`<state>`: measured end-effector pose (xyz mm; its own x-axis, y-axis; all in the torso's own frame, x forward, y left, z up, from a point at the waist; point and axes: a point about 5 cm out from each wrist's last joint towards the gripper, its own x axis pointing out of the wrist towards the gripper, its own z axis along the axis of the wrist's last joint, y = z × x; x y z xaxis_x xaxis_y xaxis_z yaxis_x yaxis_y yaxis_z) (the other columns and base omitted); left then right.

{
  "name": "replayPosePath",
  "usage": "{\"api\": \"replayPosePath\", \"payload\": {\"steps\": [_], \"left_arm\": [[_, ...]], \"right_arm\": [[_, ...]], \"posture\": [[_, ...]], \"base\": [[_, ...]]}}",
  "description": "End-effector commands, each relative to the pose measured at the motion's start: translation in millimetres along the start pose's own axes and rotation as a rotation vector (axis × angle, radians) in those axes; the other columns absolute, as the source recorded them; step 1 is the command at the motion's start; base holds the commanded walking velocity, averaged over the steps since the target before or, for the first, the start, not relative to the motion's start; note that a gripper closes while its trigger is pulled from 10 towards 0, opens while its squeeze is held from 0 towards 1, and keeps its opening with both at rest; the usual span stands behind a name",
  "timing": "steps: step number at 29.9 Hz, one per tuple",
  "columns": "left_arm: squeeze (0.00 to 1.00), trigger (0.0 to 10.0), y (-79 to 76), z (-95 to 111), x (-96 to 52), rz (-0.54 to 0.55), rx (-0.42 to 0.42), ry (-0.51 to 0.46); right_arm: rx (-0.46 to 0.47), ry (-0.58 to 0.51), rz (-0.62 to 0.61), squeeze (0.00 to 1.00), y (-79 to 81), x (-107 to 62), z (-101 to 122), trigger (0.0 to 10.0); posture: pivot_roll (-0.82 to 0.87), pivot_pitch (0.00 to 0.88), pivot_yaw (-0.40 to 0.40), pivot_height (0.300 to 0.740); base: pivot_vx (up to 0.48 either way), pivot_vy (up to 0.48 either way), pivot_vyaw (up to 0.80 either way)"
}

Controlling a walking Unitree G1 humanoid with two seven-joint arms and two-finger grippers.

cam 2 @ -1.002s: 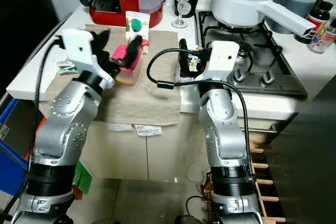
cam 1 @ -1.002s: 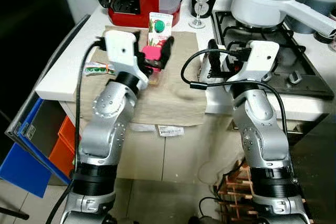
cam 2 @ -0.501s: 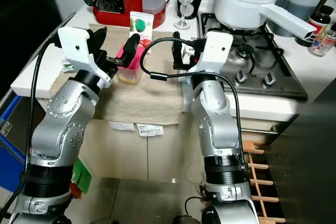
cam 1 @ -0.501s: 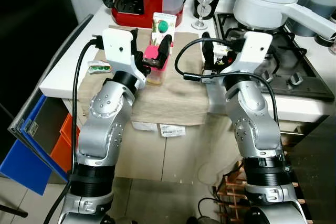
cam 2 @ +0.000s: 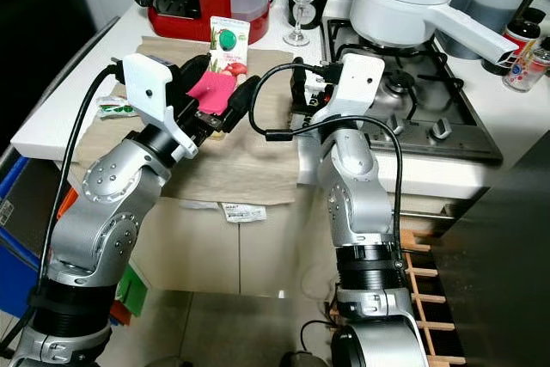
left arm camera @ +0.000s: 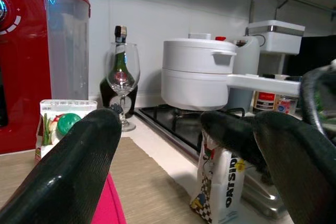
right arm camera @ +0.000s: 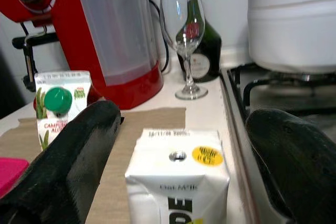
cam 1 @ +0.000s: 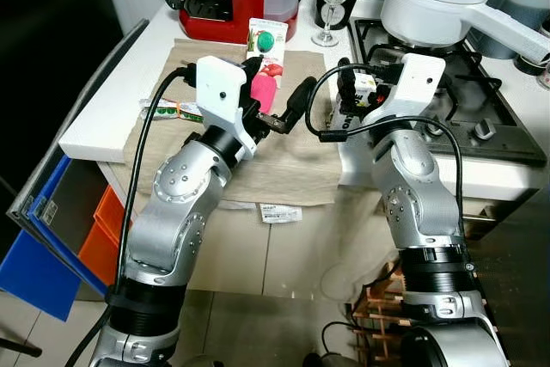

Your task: Restocking fridge

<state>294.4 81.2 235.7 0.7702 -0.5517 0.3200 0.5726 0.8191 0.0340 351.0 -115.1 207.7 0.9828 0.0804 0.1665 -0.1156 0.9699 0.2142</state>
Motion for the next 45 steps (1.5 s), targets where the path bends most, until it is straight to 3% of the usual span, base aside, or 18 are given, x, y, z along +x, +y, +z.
{"api": "replayPosePath", "payload": {"steps": [1, 14, 22, 31, 32, 33, 34, 45], "left_arm": [[0.00, 10.0, -8.2, 2.1, 0.2, -0.045, -0.007, -0.006], [0.00, 10.0, -12.4, 0.9, -4.6, -0.063, -0.015, -0.001], [0.00, 10.0, -22.8, -16.7, -15.3, -0.229, -0.037, 0.101], [0.00, 10.0, -21.8, -18.0, -18.7, -0.261, -0.034, 0.121], [0.00, 10.0, -21.6, -17.8, -19.8, -0.271, -0.040, 0.126], [0.00, 10.0, -21.6, -17.8, -19.8, -0.271, -0.040, 0.126], [0.00, 10.0, -20.6, -16.7, -20.8, -0.272, -0.051, 0.126], [0.00, 10.0, -17.0, -12.3, -20.6, -0.257, -0.051, 0.126]], "right_arm": [[0.015, 0.014, 0.012, 0.24, 4.0, 3.3, 0.7, 10.0], [0.048, 0.073, 0.034, 0.24, 12.6, 13.1, -7.8, 10.0], [0.050, 0.110, 0.010, 0.24, 12.3, 18.9, -16.6, 10.0], [0.058, 0.122, -0.014, 0.24, 10.3, 21.0, -21.0, 10.0], [0.056, 0.116, -0.022, 0.24, 9.2, 21.5, -20.6, 7.0], [0.056, 0.116, -0.022, 0.24, 9.2, 21.5, -20.6, 7.0], [0.051, 0.114, -0.029, 0.24, 8.3, 22.0, -20.4, 0.0], [0.032, 0.125, -0.032, 0.25, 6.2, 23.4, -23.2, 0.0]], "posture": [[0.02, 0.068, -0.055, 0.740], [0.04, 0.057, -0.063, 0.740], [0.05, 0.038, -0.057, 0.740], [0.05, 0.028, -0.054, 0.740], [0.05, 0.027, -0.053, 0.740], [0.05, 0.027, -0.053, 0.740], [0.05, 0.027, -0.049, 0.740], [0.05, 0.021, -0.053, 0.740]], "base": [[0.000, 0.000, 0.00], [0.000, 0.000, 0.00], [0.000, 0.000, 0.00], [0.000, 0.000, 0.00], [0.000, 0.000, 0.00], [0.000, 0.000, 0.00], [0.000, 0.000, 0.00], [0.000, 0.000, 0.00]]}}
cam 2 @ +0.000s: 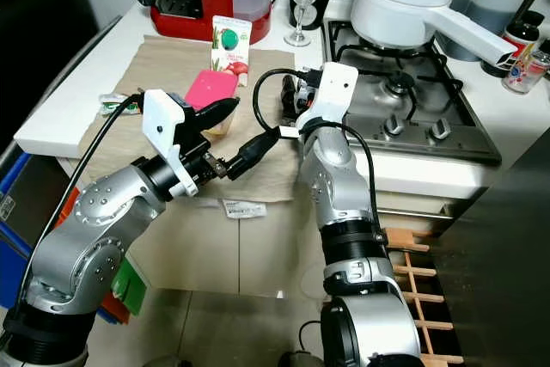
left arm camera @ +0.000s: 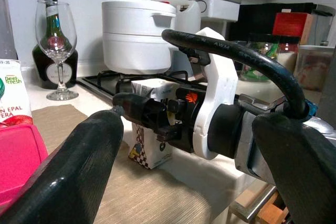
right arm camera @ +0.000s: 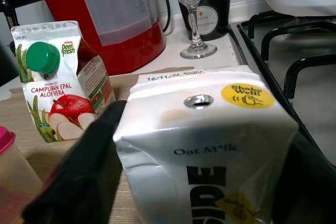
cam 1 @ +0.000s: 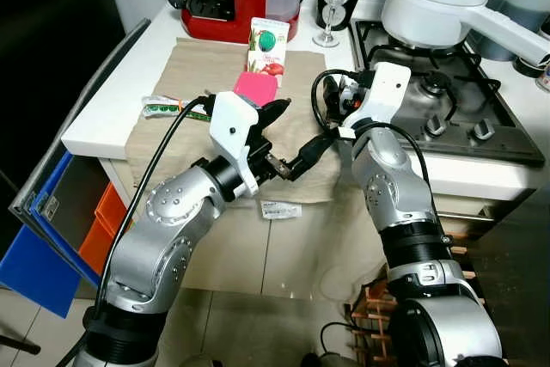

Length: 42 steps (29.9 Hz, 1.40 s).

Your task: Restocking fridge

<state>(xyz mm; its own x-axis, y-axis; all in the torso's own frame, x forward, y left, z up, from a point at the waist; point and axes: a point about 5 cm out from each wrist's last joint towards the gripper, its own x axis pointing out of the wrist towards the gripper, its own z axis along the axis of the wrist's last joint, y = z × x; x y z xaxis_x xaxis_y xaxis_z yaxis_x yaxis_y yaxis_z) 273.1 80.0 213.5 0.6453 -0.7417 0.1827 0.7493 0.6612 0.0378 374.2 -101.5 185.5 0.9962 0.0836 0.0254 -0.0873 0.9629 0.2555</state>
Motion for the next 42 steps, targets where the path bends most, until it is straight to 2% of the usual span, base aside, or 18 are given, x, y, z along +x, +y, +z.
{"api": "replayPosePath", "payload": {"steps": [1, 11, 16, 17, 18, 21, 22, 23, 27, 28, 29, 30, 32, 34, 38, 42], "left_arm": [[0.00, 10.0, -2.8, 2.8, 2.8, -0.026, 0.007, -0.005], [0.00, 10.0, -2.1, -2.1, 2.5, 0.000, -0.004, 0.018], [0.00, 10.0, -0.9, -3.9, 2.6, 0.031, 0.008, 0.021], [0.00, 10.0, 2.3, -5.1, 2.9, 0.068, 0.013, 0.021], [0.00, 10.0, 2.3, -5.1, 2.9, 0.068, 0.013, 0.021], [0.00, 10.0, 8.4, -7.1, 3.1, 0.152, 0.038, 0.017], [0.00, 10.0, 8.4, -7.1, 3.1, 0.152, 0.038, 0.017], [0.00, 10.0, 12.5, -9.2, 2.7, 0.216, 0.036, 0.011], [0.00, 10.0, 19.1, -11.4, 2.2, 0.305, 0.037, 0.003], [0.00, 10.0, 26.8, -13.2, 0.0, 0.385, 0.036, -0.005], [0.00, 10.0, 26.8, -13.2, 0.0, 0.385, 0.036, -0.005], [0.00, 10.0, 33.9, -14.1, -2.7, 0.455, 0.038, -0.015], [0.00, 10.0, 42.6, -13.5, -5.8, 0.544, 0.024, -0.033], [0.00, 10.0, 49.7, -12.1, -7.1, 0.605, 0.023, -0.047], [0.00, 10.0, 60.6, -6.7, -6.9, 0.658, 0.062, -0.066], [0.00, 10.0, 58.4, -7.8, -2.8, 0.634, 0.090, -0.052]], "right_arm": [[-0.007, -0.013, -0.001, 0.24, 0.7, 2.5, 4.8, 0.0], [-0.021, -0.027, -0.017, 0.25, -3.7, 3.0, 6.2, 0.0], [-0.097, -0.113, -0.007, 0.24, -1.9, 1.1, 17.8, 0.0], [-0.159, -0.195, 0.021, 0.25, 2.2, -1.6, 28.4, 10.0], [-0.159, -0.195, 0.021, 0.25, 2.2, -1.6, 28.4, 10.0], [-0.212, -0.338, 0.015, 0.25, 1.3, -6.2, 50.7, 10.0], [-0.212, -0.338, 0.015, 0.25, 1.3, -6.2, 50.7, 10.0], [-0.213, -0.422, -0.015, 0.24, -4.8, -10.0, 65.1, 10.0], [-0.227, -0.494, -0.066, 0.24, -15.7, -15.7, 75.4, 10.0], [-0.252, -0.538, -0.101, 0.24, -27.4, -23.8, 77.5, 10.0], [-0.252, -0.538, -0.101, 0.24, -27.4, -23.8, 77.5, 10.0], [-0.271, -0.549, -0.136, 0.24, -38.6, -30.8, 74.4, 10.0], [-0.235, -0.522, -0.210, 0.24, -55.6, -40.3, 65.2, 10.0], [-0.230, -0.495, -0.245, 0.24, -65.2, -47.2, 55.6, 10.0], [-0.291, -0.457, -0.224, 0.24, -67.1, -54.9, 40.2, 10.0], [-0.299, -0.459, -0.220, 0.24, -65.9, -55.7, 39.1, 10.0]], "posture": [[0.05, 0.020, -0.053, 0.740], [0.05, 0.019, -0.051, 0.740], [0.04, 0.018, -0.053, 0.740], [0.04, 0.018, -0.053, 0.740], [0.04, 0.018, -0.053, 0.740], [0.04, 0.015, -0.051, 0.740], [0.04, 0.015, -0.051, 0.740], [0.03, 0.013, -0.047, 0.740], [0.02, 0.011, -0.046, 0.740], [0.01, 0.000, -0.045, 0.740], [0.01, 0.000, -0.045, 0.740], [0.01, 0.000, -0.044, 0.740], [0.00, 0.000, -0.040, 0.740], [-0.01, 0.000, -0.033, 0.740], [-0.03, 0.000, -0.022, 0.740], [-0.03, 0.000, -0.018, 0.740]], "base": [[0.000, 0.000, 0.00], [0.000, 0.000, 0.00], [0.000, 0.000, 0.00], [0.000, 0.000, 0.00], [0.000, 0.000, 0.00], [0.000, 0.000, 0.00], [0.000, 0.000, 0.00], [0.000, 0.000, 0.00], [0.000, 0.000, 0.00], [0.000, 0.000, 0.00], [0.000, 0.000, 0.00], [0.000, 0.000, 0.00], [0.000, 0.000, 0.00], [0.000, 0.000, 0.00], [0.000, 0.000, 0.00], [0.000, 0.000, 0.00]]}}
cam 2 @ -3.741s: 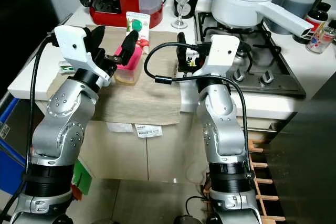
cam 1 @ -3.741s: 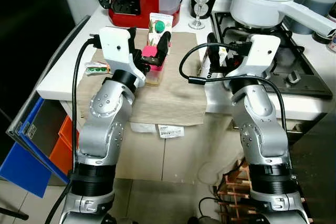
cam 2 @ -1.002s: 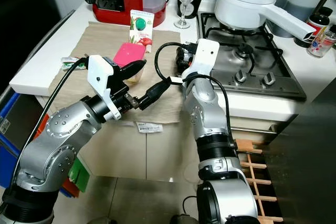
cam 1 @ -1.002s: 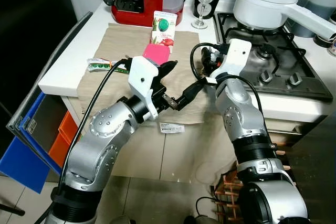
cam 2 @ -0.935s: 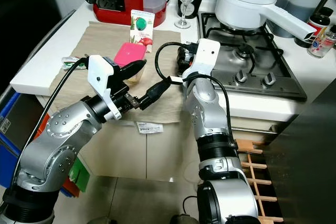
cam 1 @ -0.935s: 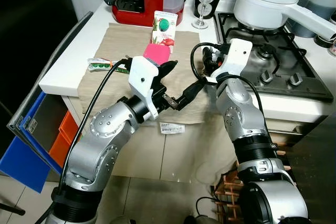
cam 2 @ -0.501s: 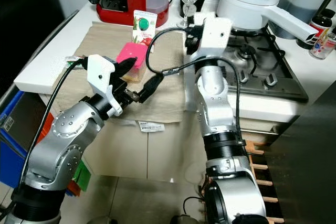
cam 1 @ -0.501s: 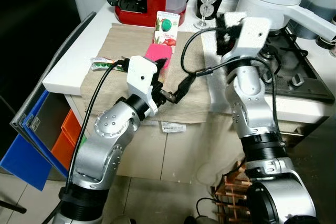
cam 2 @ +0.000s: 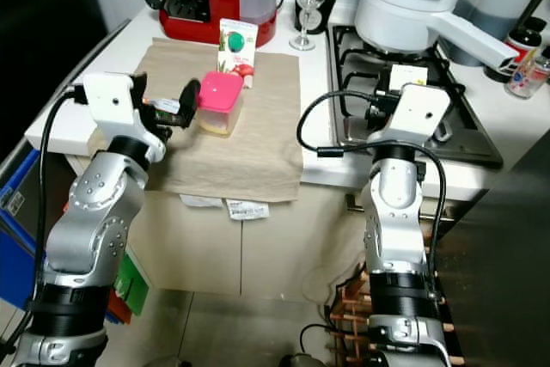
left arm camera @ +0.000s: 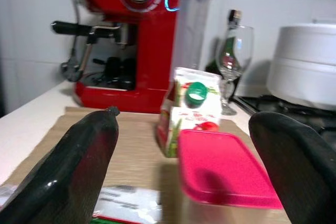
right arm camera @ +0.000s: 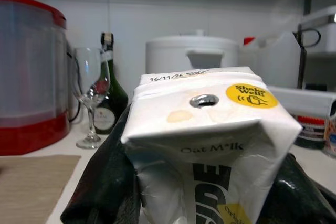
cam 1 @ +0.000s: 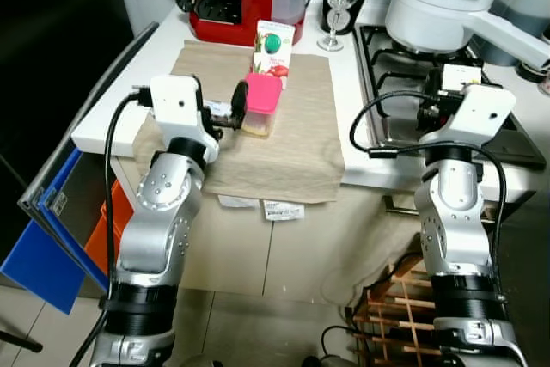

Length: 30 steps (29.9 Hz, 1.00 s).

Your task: Restocking fridge

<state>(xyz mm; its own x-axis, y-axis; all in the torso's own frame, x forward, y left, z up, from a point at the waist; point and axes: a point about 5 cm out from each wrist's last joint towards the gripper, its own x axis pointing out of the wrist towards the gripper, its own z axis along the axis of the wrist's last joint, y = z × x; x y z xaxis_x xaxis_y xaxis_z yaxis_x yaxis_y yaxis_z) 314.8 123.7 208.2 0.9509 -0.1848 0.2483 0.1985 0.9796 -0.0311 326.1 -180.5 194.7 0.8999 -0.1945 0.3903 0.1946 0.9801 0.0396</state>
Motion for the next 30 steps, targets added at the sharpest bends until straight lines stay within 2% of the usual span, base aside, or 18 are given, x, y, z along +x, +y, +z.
{"api": "replayPosePath", "payload": {"steps": [1, 5, 13, 17, 19, 23, 26, 30], "left_arm": [[0.00, 10.0, -5.9, -0.9, 2.4, -0.029, 0.034, 0.005], [0.00, 10.0, -7.4, -0.1, 5.9, -0.034, 0.090, -0.009], [0.00, 10.0, -6.9, -5.3, 7.9, -0.034, 0.101, 0.002], [0.00, 10.0, -7.1, -7.3, 7.9, -0.038, 0.106, 0.003], [0.00, 10.0, -6.6, -9.2, 7.9, -0.042, 0.113, 0.008], [0.00, 10.0, -3.1, -13.6, 7.6, -0.046, 0.113, 0.026], [0.00, 10.0, -2.0, -14.9, 8.4, -0.055, 0.110, 0.031], [0.00, 10.0, -5.1, -15.4, 13.5, -0.082, 0.107, 0.028]], "right_arm": [[-0.015, -0.048, 0.010, 0.24, 1.3, 1.8, 9.6, 10.0], [0.025, -0.002, 0.021, 0.25, 3.3, -3.2, 0.3, 10.0], [0.041, 0.060, 0.065, 0.24, 8.2, -4.0, -8.2, 10.0], [0.063, 0.106, 0.051, 0.24, 5.0, -8.1, -16.9, 10.0], [0.099, 0.133, 0.012, 0.24, -2.4, -11.2, -22.1, 10.0], [0.067, 0.142, 0.004, 0.25, -9.3, -16.1, -24.9, 10.0], [0.030, 0.120, 0.011, 0.25, -7.3, -16.9, -22.3, 10.0], [0.027, 0.104, 0.012, 0.25, -3.4, -17.9, -19.3, 10.0]], "posture": [[-0.03, 0.000, -0.016, 0.740], [-0.03, 0.000, -0.010, 0.740], [-0.04, 0.000, -0.005, 0.740], [-0.04, 0.000, -0.005, 0.740], [-0.04, 0.000, -0.003, 0.740], [-0.05, 0.000, 0.019, 0.740], [-0.05, 0.000, 0.042, 0.740], [-0.06, 0.000, 0.054, 0.740]], "base": [[0.000, 0.000, 0.00], [0.000, 0.000, 0.00], [-0.062, 0.000, 0.00], [0.000, 0.000, 0.00], [0.000, 0.000, 0.00], [0.000, 0.000, 0.00], [0.000, 0.000, 0.00], [0.000, 0.000, 0.00]]}}
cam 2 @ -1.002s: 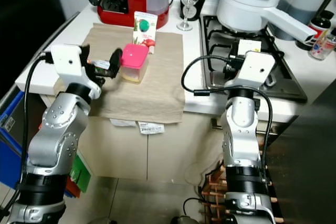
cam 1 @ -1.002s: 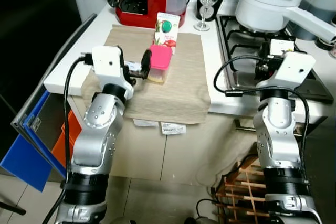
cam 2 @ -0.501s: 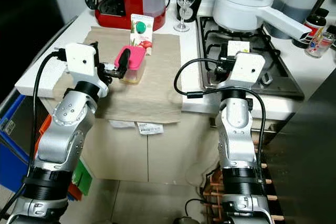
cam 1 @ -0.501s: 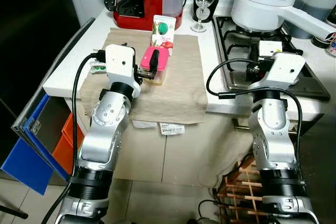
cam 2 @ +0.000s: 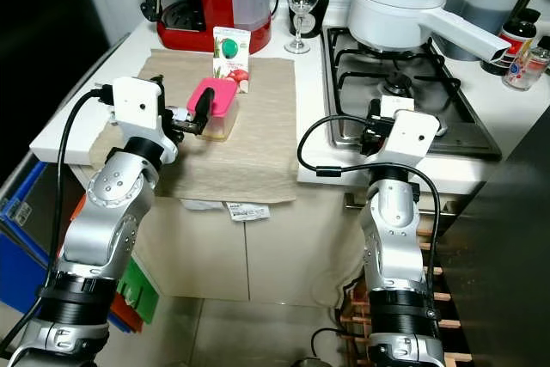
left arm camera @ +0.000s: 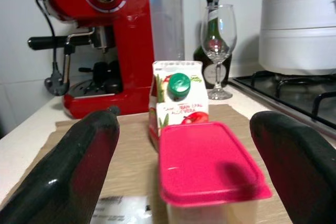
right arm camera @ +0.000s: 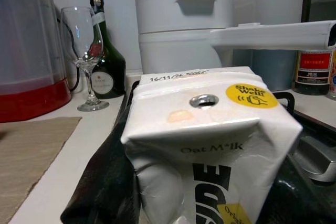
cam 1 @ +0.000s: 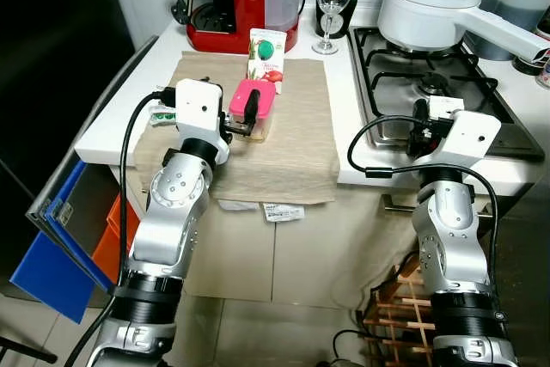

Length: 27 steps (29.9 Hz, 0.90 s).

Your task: Restocking fridge

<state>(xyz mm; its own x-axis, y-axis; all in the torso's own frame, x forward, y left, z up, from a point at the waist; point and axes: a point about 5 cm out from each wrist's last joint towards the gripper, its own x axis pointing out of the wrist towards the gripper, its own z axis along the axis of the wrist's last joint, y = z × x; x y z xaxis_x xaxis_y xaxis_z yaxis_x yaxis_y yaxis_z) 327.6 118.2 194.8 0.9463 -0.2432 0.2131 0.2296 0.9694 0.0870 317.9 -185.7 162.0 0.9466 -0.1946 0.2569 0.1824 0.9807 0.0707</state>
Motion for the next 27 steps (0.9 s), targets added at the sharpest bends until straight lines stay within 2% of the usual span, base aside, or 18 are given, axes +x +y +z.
{"api": "replayPosePath", "payload": {"steps": [1, 7, 27], "left_arm": [[0.00, 10.0, -2.1, 1.6, 4.5, -0.023, -0.002, -0.010], [0.00, 10.0, 0.0, -0.4, 4.4, 0.006, -0.041, -0.007], [0.00, 10.0, -3.9, -3.8, 3.4, 0.015, -0.055, -0.018]], "right_arm": [[-0.007, -0.038, 0.011, 0.25, 4.9, 0.0, 7.8, 10.0], [-0.011, -0.033, 0.035, 0.25, 9.6, 1.9, 7.7, 10.0], [-0.015, -0.021, 0.065, 0.25, 12.5, 9.3, 7.5, 10.0]], "posture": [[-0.06, 0.000, 0.054, 0.740], [-0.06, 0.000, 0.049, 0.740], [-0.06, 0.000, 0.017, 0.740]], "base": [[0.000, 0.000, 0.00], [0.000, 0.000, 0.00], [0.000, 0.000, 0.00]]}}
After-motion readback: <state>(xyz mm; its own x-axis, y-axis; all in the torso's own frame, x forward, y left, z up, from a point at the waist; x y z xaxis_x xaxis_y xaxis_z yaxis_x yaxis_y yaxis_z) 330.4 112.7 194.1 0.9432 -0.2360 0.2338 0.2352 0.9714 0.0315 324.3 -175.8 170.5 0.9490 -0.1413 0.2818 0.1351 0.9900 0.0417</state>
